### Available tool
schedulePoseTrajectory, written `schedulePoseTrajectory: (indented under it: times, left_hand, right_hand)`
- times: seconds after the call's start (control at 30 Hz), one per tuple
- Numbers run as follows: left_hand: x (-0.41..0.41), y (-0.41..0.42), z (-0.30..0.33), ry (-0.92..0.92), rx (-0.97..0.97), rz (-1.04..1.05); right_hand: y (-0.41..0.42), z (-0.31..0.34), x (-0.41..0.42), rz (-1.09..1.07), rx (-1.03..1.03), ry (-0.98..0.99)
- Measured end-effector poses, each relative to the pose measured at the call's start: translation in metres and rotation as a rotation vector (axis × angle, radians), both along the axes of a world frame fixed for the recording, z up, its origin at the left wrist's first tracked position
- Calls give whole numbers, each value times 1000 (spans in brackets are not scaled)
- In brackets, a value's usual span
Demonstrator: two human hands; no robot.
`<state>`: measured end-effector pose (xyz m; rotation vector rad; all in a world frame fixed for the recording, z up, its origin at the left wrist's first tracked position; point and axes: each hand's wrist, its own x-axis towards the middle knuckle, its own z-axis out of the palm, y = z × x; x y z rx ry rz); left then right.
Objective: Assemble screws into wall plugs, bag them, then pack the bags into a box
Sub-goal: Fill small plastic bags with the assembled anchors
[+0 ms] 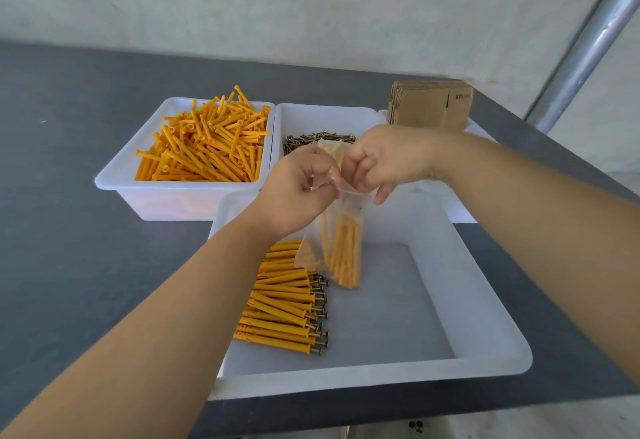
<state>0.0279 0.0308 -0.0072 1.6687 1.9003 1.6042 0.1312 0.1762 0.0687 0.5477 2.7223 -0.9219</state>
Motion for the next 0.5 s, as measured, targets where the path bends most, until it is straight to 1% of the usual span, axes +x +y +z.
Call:
schedulePoseTrajectory:
  times: [0.03,0.07,0.1,0.13,0.17,0.2,0.23,0.27,0.3,0.33,0.37,0.4,0.47,0.5]
  left_hand:
    - [1,0,0,-1,-1,3]
    - [1,0,0,-5,-3,5]
    - [1,-1,0,-13,-3,7]
    - [0,-1,-1,-20,-2,8]
    - [-1,-1,-1,-26,-2,11]
    - [-2,-1,-2,-27,-5,17]
    - [-3,0,-3,-18,-6,26]
    - [-4,0,-4,-4,-2,35]
    - [-4,1,-4,2,5,41]
    - [-4,1,-4,-8,10,45]
    - [-3,1,-3,-27,6,48]
    - [-3,1,-2,-41,-1,52]
    - [-3,0,-2,-41,-8,56]
    - [-3,0,-2,-39,-10,54]
  right_hand:
    - [-3,-4,1,-4,94,50]
    - [-4,-7,1,-38,191,157]
    - [-5,-8,2,-87,265,315]
    - [-8,-8,4,-133,277,501]
    - [-13,-7,8,-160,223,666]
    - [-20,-5,13,-149,126,774]
    - [-28,-4,19,-94,19,802]
    - [-38,-6,26,-9,-86,742]
    - [-48,-11,32,78,-178,603]
    - [-58,-19,37,156,-220,416]
    - [-67,-29,40,223,-178,232]
    - [-75,-42,41,282,-67,109]
    - [-88,-65,39,341,156,33]
    - [-95,-74,37,349,209,20]
